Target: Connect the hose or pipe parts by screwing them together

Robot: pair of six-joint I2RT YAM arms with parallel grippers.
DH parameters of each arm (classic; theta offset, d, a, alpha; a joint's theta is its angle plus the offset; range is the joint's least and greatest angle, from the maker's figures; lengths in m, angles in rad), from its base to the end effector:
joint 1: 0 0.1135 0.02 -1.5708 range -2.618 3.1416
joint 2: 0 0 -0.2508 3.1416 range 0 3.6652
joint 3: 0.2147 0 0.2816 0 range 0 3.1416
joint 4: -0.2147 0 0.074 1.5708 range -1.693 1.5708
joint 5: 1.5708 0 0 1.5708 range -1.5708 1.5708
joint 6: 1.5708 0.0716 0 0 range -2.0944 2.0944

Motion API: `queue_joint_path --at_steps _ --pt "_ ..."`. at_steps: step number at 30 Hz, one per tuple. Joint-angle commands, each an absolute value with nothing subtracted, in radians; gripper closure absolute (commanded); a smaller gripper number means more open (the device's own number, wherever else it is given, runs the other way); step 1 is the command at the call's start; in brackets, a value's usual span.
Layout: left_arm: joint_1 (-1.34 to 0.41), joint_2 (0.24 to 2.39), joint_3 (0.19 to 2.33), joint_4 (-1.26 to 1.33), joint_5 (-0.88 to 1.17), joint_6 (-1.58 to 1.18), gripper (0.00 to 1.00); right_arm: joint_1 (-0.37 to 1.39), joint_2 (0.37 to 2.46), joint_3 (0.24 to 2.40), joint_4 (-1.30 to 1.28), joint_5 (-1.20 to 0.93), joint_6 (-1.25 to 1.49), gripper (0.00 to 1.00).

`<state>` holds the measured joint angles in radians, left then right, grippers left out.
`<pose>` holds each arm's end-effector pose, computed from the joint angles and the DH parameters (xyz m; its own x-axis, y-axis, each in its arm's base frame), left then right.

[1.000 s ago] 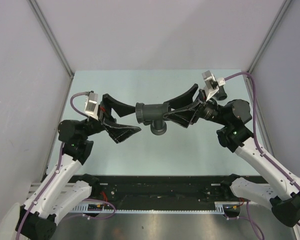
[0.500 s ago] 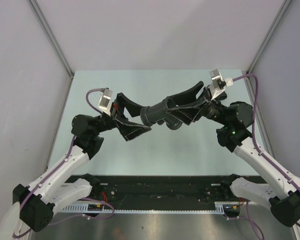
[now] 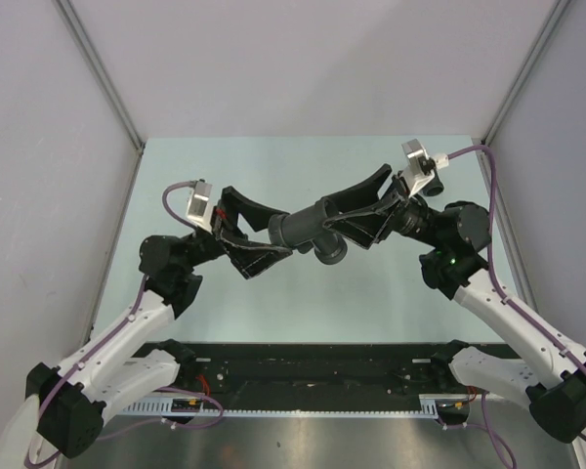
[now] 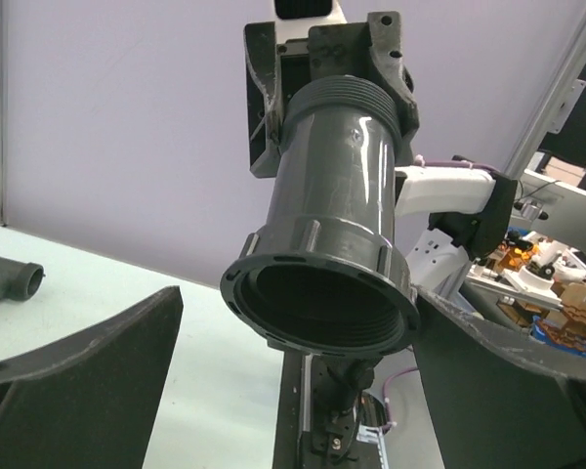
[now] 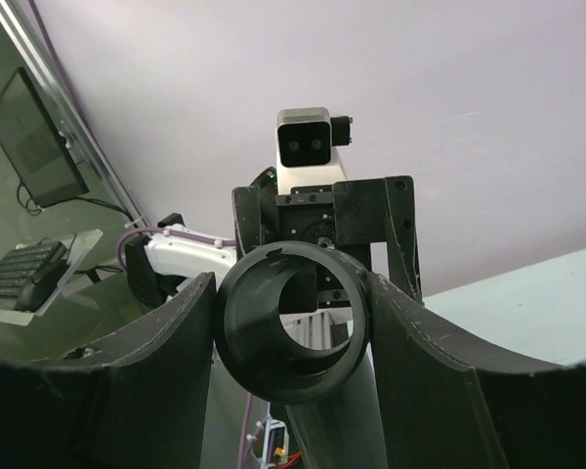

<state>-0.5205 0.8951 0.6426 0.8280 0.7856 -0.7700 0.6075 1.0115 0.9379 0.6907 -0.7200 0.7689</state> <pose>0.1909 -0.1678 0.3664 -0.2641 -0.4159 -0.8702 0.9507 0.0401 -0.3077 0.1947 0.1929 0.4397 -0.2640 0.4532 -0.8514 -0.9561 -0.0067 0.2929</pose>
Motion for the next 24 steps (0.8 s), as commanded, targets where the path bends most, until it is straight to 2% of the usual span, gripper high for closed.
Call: queue_joint_path --at_steps 1,5,8,13,24 --pt "-0.531 0.893 0.629 1.014 0.741 -0.856 0.01 0.612 1.023 0.925 0.877 -0.681 0.883 1.00" --pt "-0.574 0.968 0.586 1.277 0.701 -0.975 0.02 0.614 1.049 0.905 0.988 -0.640 0.942 1.00" --pt "-0.601 1.020 0.571 1.367 0.683 -1.002 0.04 0.620 1.068 0.905 1.017 -0.626 0.946 1.00" --pt "-0.656 1.063 0.614 1.370 0.673 -0.960 0.05 0.637 1.080 0.896 1.015 -0.610 0.933 1.00" --pt "-0.657 1.034 0.603 1.368 0.575 -0.903 0.05 0.649 1.039 0.873 0.900 -0.623 0.854 1.00"
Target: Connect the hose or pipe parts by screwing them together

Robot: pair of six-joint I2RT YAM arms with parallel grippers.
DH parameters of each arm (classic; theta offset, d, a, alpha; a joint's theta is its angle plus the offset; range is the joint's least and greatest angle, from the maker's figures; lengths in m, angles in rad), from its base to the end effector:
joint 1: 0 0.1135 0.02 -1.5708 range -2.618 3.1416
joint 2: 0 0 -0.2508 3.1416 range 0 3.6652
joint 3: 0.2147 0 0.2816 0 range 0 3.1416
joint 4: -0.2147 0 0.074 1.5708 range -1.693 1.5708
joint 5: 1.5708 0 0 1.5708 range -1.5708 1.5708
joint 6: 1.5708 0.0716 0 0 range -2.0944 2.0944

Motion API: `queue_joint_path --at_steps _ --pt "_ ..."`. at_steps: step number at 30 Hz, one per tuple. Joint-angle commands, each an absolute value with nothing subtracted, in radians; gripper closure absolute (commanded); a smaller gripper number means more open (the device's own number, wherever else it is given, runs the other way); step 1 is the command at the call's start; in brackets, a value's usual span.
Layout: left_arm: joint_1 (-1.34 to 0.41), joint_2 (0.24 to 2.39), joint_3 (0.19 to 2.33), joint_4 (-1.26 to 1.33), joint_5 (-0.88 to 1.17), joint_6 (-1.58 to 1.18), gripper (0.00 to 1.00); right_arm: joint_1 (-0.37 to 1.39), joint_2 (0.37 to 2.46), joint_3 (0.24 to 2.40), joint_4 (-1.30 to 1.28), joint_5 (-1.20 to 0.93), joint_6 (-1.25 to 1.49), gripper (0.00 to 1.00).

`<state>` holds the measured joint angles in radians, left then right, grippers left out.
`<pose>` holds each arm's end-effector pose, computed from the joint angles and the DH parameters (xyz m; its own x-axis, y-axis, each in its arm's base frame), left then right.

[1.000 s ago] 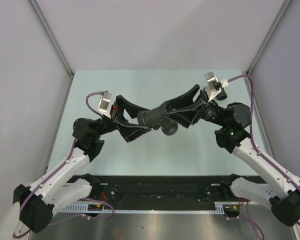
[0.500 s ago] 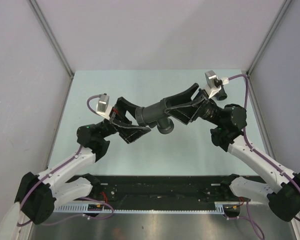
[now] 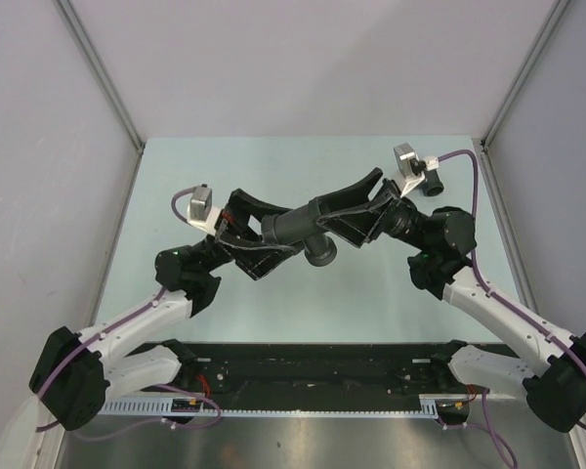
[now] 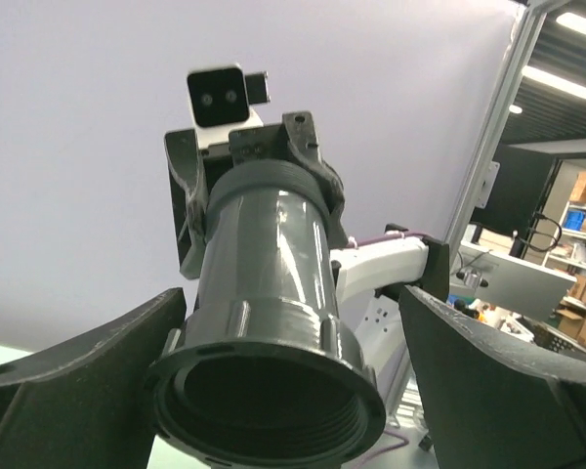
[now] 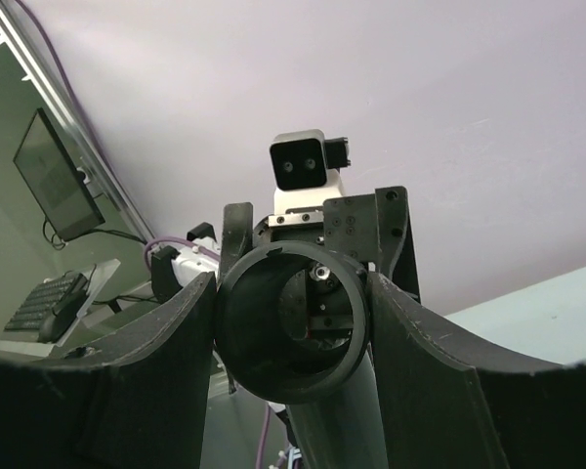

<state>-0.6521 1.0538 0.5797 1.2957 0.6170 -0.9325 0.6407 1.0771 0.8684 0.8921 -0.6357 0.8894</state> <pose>0.1802 -0.1897 0.3562 -0.3023 -0.5933 -0.7460 0.9489 -0.1131 -0.2945 0.2029 0.2043 0.4191 -0.3414 0.5250 -0.7796 -0.9286 -0.0602 0.3661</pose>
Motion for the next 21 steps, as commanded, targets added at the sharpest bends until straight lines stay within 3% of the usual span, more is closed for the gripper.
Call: queue_joint_path --at_steps 1,6,8,11,12,14,16,18,21 --pt "-0.657 1.037 0.607 1.368 0.587 -0.904 0.06 0.650 1.039 0.871 0.899 -0.624 0.851 1.00" --pt "-0.657 1.066 0.633 1.362 0.633 -0.907 0.18 0.655 1.039 0.870 0.876 -0.621 0.841 1.00" --pt "-0.657 1.069 0.632 1.358 0.637 -0.911 0.18 0.657 1.040 0.868 0.874 -0.623 0.836 1.00" --pt "-0.657 1.063 0.623 1.345 0.626 -0.902 0.38 0.661 1.040 0.868 0.848 -0.626 0.819 1.00" --pt "-0.657 1.066 0.626 1.336 0.629 -0.900 0.57 0.666 1.039 0.868 0.812 -0.623 0.792 1.00" --pt "-0.655 1.069 0.635 1.302 0.640 -0.890 0.71 0.669 1.031 0.870 0.772 -0.612 0.766 1.00" --pt "-0.650 1.075 0.641 1.281 0.663 -0.890 0.93 0.669 1.026 0.868 0.727 -0.606 0.741 0.98" --pt "-0.646 1.081 0.635 1.278 0.675 -0.899 1.00 0.669 1.014 0.870 0.694 -0.600 0.720 0.90" --pt "-0.634 1.077 0.618 1.278 0.670 -0.911 1.00 0.664 0.999 0.868 0.652 -0.598 0.704 0.78"
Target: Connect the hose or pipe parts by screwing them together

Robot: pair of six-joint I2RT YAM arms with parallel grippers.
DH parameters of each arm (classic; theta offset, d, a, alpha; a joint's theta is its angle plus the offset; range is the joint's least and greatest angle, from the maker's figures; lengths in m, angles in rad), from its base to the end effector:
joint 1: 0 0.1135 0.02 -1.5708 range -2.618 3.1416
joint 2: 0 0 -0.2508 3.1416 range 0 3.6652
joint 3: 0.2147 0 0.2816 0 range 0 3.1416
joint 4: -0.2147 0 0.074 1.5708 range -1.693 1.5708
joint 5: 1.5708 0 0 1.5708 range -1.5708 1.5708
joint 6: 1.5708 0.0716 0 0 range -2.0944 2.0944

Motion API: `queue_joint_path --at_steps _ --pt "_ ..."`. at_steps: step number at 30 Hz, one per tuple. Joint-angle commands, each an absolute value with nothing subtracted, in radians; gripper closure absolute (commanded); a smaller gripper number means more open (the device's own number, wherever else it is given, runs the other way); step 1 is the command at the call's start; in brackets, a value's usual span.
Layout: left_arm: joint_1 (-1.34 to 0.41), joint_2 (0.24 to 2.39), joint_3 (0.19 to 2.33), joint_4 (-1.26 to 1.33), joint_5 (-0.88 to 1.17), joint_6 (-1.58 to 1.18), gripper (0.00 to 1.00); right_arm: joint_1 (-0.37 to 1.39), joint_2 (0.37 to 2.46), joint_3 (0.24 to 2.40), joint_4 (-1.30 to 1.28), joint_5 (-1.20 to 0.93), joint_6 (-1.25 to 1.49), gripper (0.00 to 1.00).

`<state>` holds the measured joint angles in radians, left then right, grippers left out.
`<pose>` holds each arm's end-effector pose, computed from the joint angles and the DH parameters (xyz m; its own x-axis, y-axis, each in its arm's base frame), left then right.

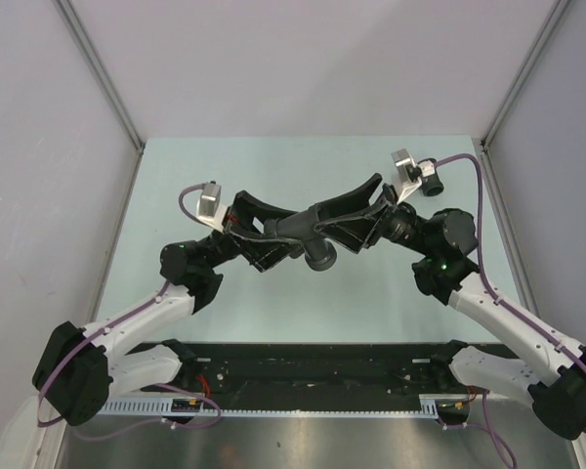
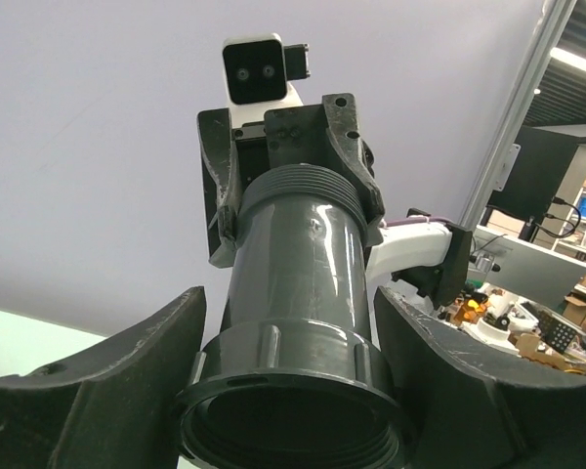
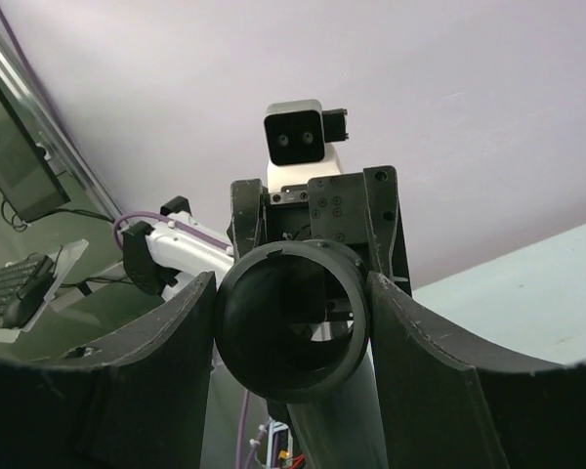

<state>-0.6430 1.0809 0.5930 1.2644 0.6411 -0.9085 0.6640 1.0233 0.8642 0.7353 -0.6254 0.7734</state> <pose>0.1879 -0.1943 0.3509 -0.3033 -0.5624 -0.7692 0.9477 -0.0943 -0.3048 0.1957 0.2064 0.4152 -0.3121 0.4749 -0.8228 -0.9339 0.0058 0.3576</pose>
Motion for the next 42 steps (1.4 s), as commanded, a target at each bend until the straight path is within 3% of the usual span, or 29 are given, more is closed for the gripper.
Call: queue_joint_path --at_steps 1,3,5,6,8,9,11,12,15,35,42 --pt "-0.627 1.071 0.615 1.276 0.667 -0.914 1.00 0.661 0.996 0.868 0.641 -0.600 0.697 0.75" --pt "-0.620 1.065 0.604 1.273 0.667 -0.917 1.00 0.650 0.986 0.870 0.620 -0.603 0.692 0.67" --pt "-0.611 1.058 0.598 1.270 0.681 -0.919 1.00 0.637 0.982 0.868 0.608 -0.614 0.692 0.68" --pt "-0.606 1.057 0.597 1.269 0.686 -0.920 1.00 0.635 0.980 0.868 0.612 -0.623 0.690 0.78" --pt "-0.600 1.054 0.594 1.264 0.706 -0.925 1.00 0.627 0.982 0.868 0.629 -0.652 0.710 0.89" --pt "-0.598 1.052 0.595 1.264 0.716 -0.925 0.95 0.617 0.979 0.868 0.646 -0.658 0.724 0.94" --pt "-0.591 1.048 0.591 1.262 0.736 -0.937 0.66 0.603 0.974 0.865 0.667 -0.661 0.773 0.97" --pt "-0.585 1.037 0.578 1.262 0.735 -0.945 0.39 0.594 0.970 0.864 0.693 -0.663 0.787 0.98" --pt "-0.558 0.997 0.546 1.261 0.732 -0.951 0.29 0.583 0.950 0.862 0.725 -0.660 0.822 1.00" --pt "-0.531 0.980 0.551 1.256 0.792 -0.982 0.21 0.571 0.960 0.842 0.796 -0.667 0.908 1.00" --pt "-0.545 0.989 0.572 1.256 0.792 -0.991 0.22 0.571 0.951 0.824 0.798 -0.661 0.905 1.00"
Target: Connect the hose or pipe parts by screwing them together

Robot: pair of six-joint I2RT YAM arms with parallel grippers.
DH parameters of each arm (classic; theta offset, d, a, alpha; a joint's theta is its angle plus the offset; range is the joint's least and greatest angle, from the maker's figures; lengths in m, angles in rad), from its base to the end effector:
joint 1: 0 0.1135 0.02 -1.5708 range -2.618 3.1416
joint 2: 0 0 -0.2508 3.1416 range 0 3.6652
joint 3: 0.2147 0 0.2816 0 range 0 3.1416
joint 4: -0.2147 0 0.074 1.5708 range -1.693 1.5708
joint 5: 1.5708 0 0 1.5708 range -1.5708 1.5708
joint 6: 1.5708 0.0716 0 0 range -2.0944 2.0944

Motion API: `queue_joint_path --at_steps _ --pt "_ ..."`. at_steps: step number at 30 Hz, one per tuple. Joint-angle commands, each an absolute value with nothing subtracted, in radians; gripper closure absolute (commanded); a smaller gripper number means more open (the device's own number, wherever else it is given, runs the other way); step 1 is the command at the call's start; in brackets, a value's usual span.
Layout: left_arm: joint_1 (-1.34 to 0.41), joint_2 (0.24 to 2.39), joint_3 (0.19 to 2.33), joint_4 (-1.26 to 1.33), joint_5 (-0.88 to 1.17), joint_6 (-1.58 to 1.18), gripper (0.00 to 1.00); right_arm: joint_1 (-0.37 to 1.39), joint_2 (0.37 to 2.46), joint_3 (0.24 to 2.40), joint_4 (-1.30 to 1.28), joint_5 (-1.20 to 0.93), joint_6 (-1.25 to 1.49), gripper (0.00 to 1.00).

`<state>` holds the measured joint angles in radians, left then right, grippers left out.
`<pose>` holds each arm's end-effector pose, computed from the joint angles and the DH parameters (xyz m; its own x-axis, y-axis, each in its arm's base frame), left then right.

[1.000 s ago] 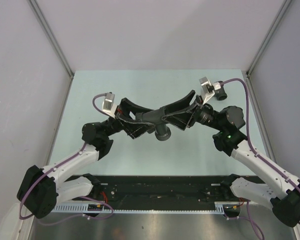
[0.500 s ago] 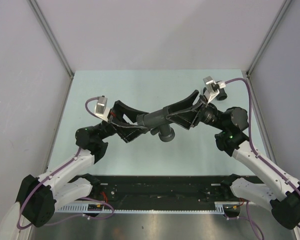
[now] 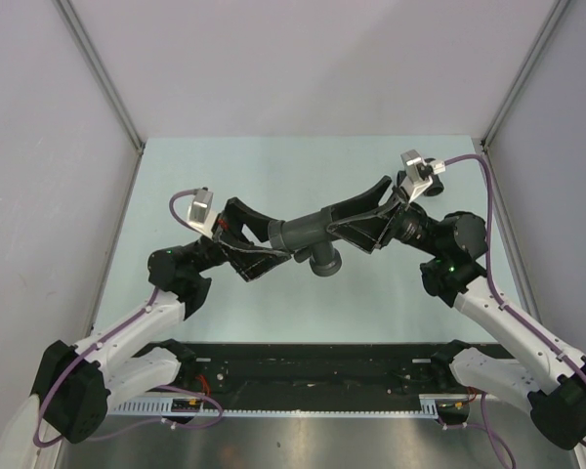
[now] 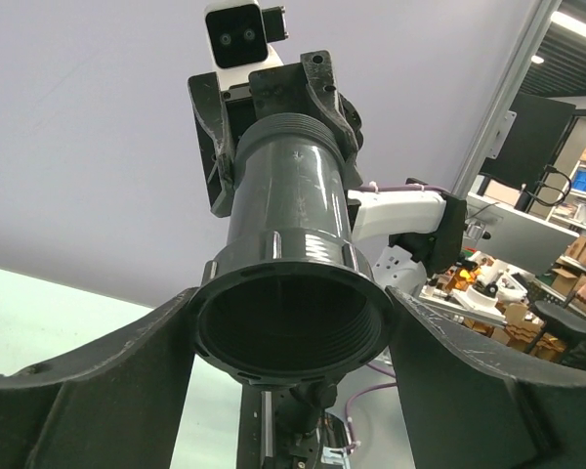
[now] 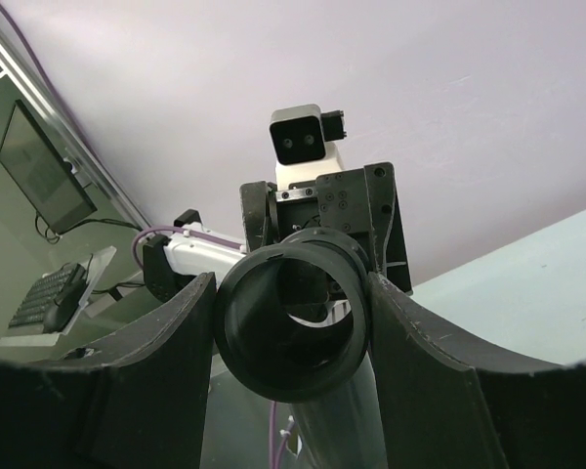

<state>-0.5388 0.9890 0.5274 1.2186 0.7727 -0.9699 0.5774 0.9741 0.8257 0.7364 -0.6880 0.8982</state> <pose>0.1858 -0.1693 0.3402 -0.3290 -0.4914 -0.8064 0.9402 -0.0904 -0.3285 0.1994 0.1842 0.4113 -0.3866 0.4694 -0.7939 -0.9021 -0.0132 0.4314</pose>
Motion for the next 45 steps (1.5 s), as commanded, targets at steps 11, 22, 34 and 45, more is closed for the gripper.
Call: queue_joint_path --at_steps 11,22,34,45 --pt "-0.548 0.992 0.578 1.256 0.815 -1.011 0.81 0.566 0.962 0.822 0.769 -0.664 0.911 1.00" --pt "-0.526 1.003 0.584 1.247 0.833 -1.014 1.00 0.554 0.891 0.818 0.603 -0.660 0.811 1.00" --pt "-0.502 0.993 0.572 1.238 0.821 -1.003 0.23 0.546 0.890 0.816 0.676 -0.626 0.887 1.00" --pt "-0.538 0.988 0.569 1.238 0.730 -0.968 0.13 0.546 0.936 0.813 0.831 -0.529 0.965 1.00"
